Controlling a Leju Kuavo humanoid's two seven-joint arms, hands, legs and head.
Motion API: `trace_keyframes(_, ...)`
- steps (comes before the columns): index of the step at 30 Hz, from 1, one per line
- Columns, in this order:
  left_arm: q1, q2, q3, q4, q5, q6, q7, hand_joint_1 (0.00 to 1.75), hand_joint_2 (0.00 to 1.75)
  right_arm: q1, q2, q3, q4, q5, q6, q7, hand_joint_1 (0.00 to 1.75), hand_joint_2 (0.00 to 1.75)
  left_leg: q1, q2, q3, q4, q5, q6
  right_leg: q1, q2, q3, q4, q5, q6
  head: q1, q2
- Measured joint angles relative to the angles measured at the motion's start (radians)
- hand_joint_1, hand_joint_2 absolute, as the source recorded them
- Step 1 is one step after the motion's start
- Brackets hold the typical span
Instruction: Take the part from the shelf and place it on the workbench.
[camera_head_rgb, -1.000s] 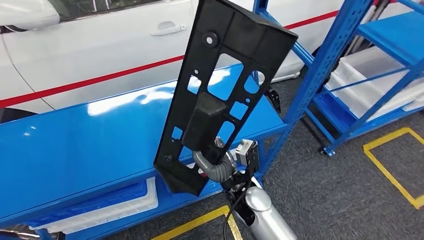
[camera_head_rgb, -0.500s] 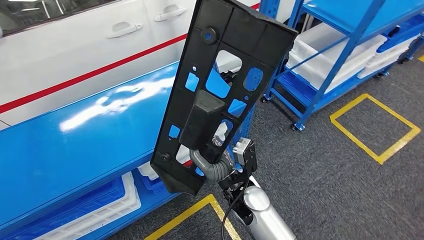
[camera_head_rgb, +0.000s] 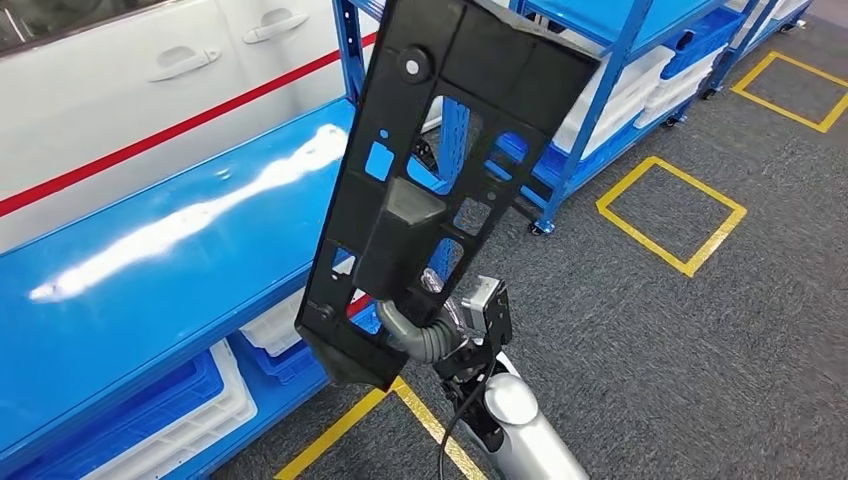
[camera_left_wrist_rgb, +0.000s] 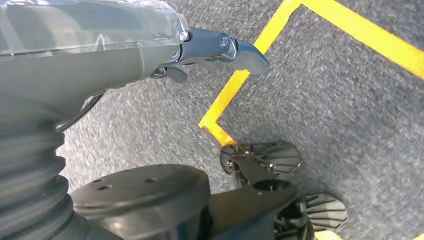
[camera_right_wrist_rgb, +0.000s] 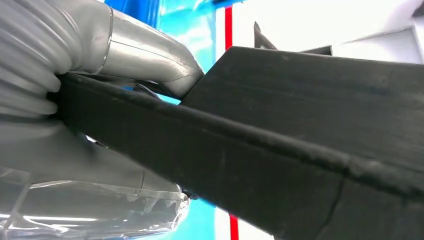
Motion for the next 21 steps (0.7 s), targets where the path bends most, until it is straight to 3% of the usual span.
trace_keyframes(2, 0.004, 0.001, 0.0, 0.0, 0.004, 0.0, -0.001, 0.0, 1.75, -0.001, 0.0, -0.005, -0.004, 0.002, -0.009, 0.0, 1.75, 1.75, -0.004, 0.028, -0.02, -0.001, 0.016, 0.006, -0.004, -0.039, -0.038, 0.127, -0.094, 0.008, 0.003, 0.0)
trace_keyframes(3, 0.007, 0.001, 0.0, 0.0, 0.006, 0.0, -0.001, 0.0, 1.75, 0.0, 0.0, -0.007, -0.005, 0.002, -0.013, -0.001, 1.75, 1.75, -0.005, 0.042, -0.03, 0.0, 0.022, 0.005, -0.008, -0.046, -0.049, 0.183, -0.117, 0.013, 0.003, 0.0)
trace_keyframes(4, 0.008, 0.001, 0.001, 0.0, 0.007, 0.001, -0.001, 0.0, 1.75, 0.001, 0.0, -0.011, -0.006, 0.003, -0.018, -0.001, 1.75, 1.75, -0.006, 0.057, -0.04, 0.002, 0.028, 0.004, -0.012, -0.051, -0.046, 0.212, -0.116, 0.018, 0.003, 0.0)
trace_keyframes(5, 0.008, 0.002, 0.001, 0.0, 0.007, 0.001, 0.0, 0.0, 1.75, 0.003, 0.0, -0.016, -0.007, 0.004, -0.023, -0.002, 1.75, 1.75, -0.006, 0.071, -0.051, 0.006, 0.032, 0.001, -0.017, -0.055, -0.026, 0.207, -0.098, 0.022, 0.003, 0.0)
trace_keyframes(7, 0.006, 0.002, 0.001, 0.0, 0.008, 0.001, 0.003, 0.0, 1.75, 0.006, 0.0, -0.026, -0.017, 0.007, -0.038, -0.002, 1.75, 1.75, -0.006, 0.093, -0.068, 0.017, 0.038, -0.004, -0.024, -0.083, 0.066, 0.1, -0.052, 0.028, 0.003, 0.0)
trace_keyframes(9, 0.004, 0.002, 0.002, 0.0, 0.01, 0.003, 0.008, 0.0, 1.75, 0.006, 0.001, -0.037, -0.032, 0.012, -0.054, -0.002, 1.75, 1.75, -0.009, 0.11, -0.079, 0.03, 0.041, -0.014, -0.017, -0.122, 0.154, -0.027, -0.049, 0.02, 0.003, 0.0)
trace_keyframes(10, 0.004, 0.002, 0.002, 0.0, 0.01, 0.004, 0.01, 0.0, 1.75, 0.005, 0.002, -0.043, -0.038, 0.015, -0.062, -0.002, 1.75, 1.75, -0.01, 0.118, -0.082, 0.034, 0.044, -0.02, -0.012, -0.132, 0.173, -0.061, -0.055, 0.012, 0.004, 0.0)
trace_keyframes(12, 0.004, 0.001, 0.003, 0.0, 0.01, 0.006, 0.011, 0.0, 1.75, 0.005, 0.003, -0.054, -0.047, 0.023, -0.075, -0.002, 1.75, 1.75, -0.008, 0.137, -0.086, 0.034, 0.052, -0.034, -0.006, -0.118, 0.169, -0.078, -0.05, -0.008, 0.006, 0.0)
trace_keyframes(13, 0.003, 0.001, 0.004, 0.0, 0.009, 0.007, 0.011, 0.0, 1.75, 0.006, 0.004, -0.06, -0.049, 0.026, -0.081, -0.002, 1.75, 1.75, -0.005, 0.131, -0.09, 0.038, 0.046, -0.041, -0.006, -0.108, 0.164, -0.083, -0.042, -0.017, 0.007, 0.0)
trace_keyframes(15, 0.004, 0.0, 0.005, 0.0, 0.008, 0.007, 0.011, 0.0, 1.75, 0.005, 0.006, -0.068, -0.053, 0.034, -0.09, -0.001, 1.75, 1.75, -0.001, 0.082, -0.113, 0.095, -0.008, -0.051, -0.01, -0.089, 0.148, -0.091, -0.021, -0.035, 0.006, 0.0)
trace_keyframes(17, 0.007, 0.0, 0.006, 0.0, 0.008, 0.008, 0.011, 0.0, 1.75, 0.004, 0.01, -0.071, -0.055, 0.041, -0.097, 0.0, 1.75, 1.75, 0.002, 0.028, -0.155, 0.222, -0.097, -0.054, -0.008, -0.067, 0.125, -0.09, -0.003, -0.045, 0.005, 0.0)
trace_keyframes(18, 0.008, 0.0, 0.006, 0.0, 0.008, 0.008, 0.011, 0.0, 1.75, 0.005, 0.012, -0.073, -0.056, 0.044, -0.101, 0.0, 1.75, 1.75, 0.002, 0.02, -0.171, 0.282, -0.126, -0.055, -0.006, -0.055, 0.113, -0.09, 0.005, -0.046, 0.005, 0.0)
trace_keyframes(19, 0.008, 0.0, 0.006, 0.0, 0.007, 0.008, 0.012, 0.0, 1.75, 0.007, 0.012, -0.075, -0.056, 0.047, -0.104, 0.0, 1.75, 1.75, 0.002, 0.016, -0.174, 0.317, -0.137, -0.055, -0.005, -0.043, 0.102, -0.089, 0.014, -0.046, 0.005, 0.0)
trace_keyframes(20, 0.007, 0.0, 0.007, 0.0, 0.007, 0.008, 0.012, 0.0, 1.75, 0.007, 0.012, -0.077, -0.056, 0.051, -0.107, 0.0, 1.75, 1.75, 0.002, 0.015, -0.159, 0.314, -0.128, -0.054, -0.004, -0.03, 0.09, -0.087, 0.023, -0.045, 0.005, 0.0)
trace_keyframes(21, 0.006, 0.0, 0.007, 0.0, 0.006, 0.008, 0.013, 0.0, 1.75, 0.008, 0.012, -0.08, -0.056, 0.055, -0.111, 0.0, 1.75, 1.75, 0.003, 0.013, -0.124, 0.27, -0.103, -0.053, -0.004, -0.017, 0.08, -0.084, 0.031, -0.042, 0.005, 0.0)
